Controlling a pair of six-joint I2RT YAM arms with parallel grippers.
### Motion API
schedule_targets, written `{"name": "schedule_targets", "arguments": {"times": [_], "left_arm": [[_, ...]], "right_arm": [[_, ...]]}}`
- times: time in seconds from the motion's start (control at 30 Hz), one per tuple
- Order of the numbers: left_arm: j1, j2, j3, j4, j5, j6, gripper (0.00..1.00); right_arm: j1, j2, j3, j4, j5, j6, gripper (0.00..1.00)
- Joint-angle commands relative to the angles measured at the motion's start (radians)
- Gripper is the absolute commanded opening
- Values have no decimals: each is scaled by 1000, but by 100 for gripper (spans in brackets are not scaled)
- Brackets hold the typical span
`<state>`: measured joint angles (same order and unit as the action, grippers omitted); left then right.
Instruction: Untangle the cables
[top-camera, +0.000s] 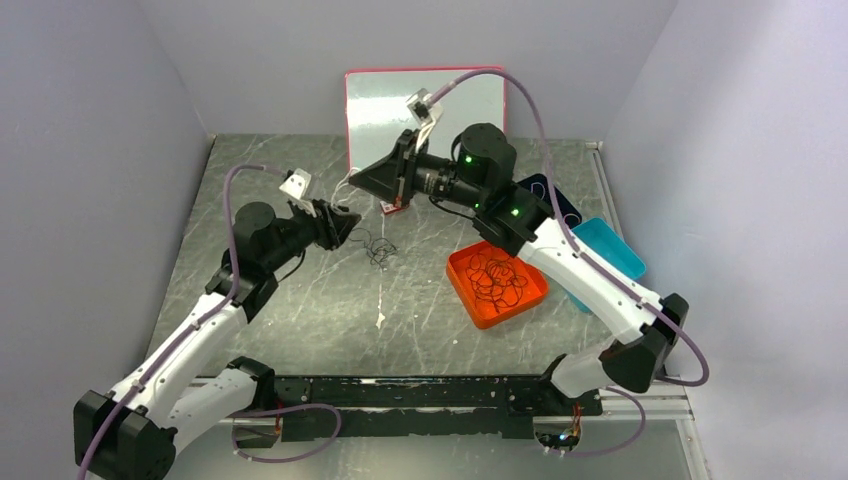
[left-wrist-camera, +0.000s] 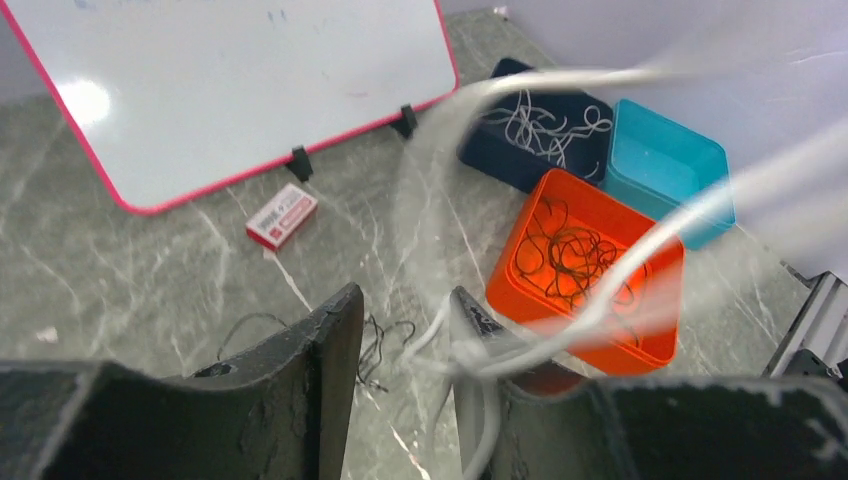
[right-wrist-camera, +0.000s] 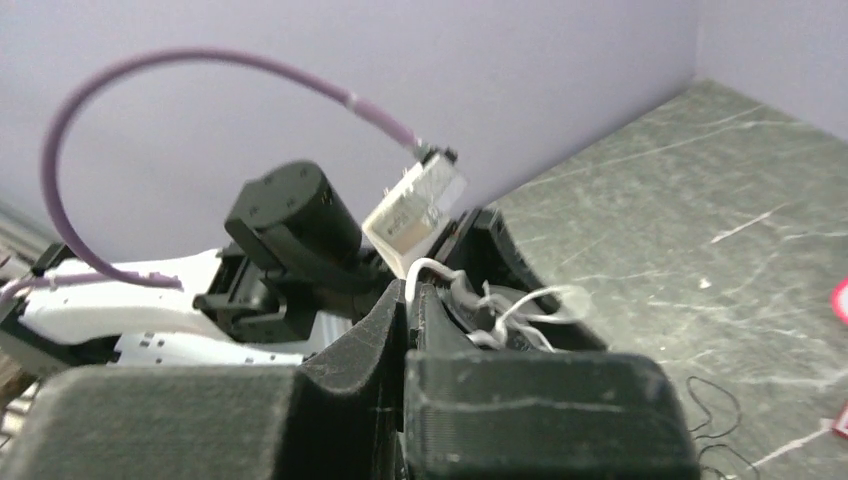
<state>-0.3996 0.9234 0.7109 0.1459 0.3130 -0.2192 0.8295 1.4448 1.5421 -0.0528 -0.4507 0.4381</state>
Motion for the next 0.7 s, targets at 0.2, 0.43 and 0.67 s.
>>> {"name": "schedule_targets", "arguments": {"times": [0.2,0.43,0.67], "left_arm": [[6,-18,-137,50,-56,-132,37],[5,-38,-198,47,-98,-174,29],[5,-41,-215,38,-114,-183,24]], "right_arm": [[-46,-107,-24,58,212,-69,0],[-62,-145,-29,37,292,-107,0],[-75,-182,-27,-12,417,-151,0]]}}
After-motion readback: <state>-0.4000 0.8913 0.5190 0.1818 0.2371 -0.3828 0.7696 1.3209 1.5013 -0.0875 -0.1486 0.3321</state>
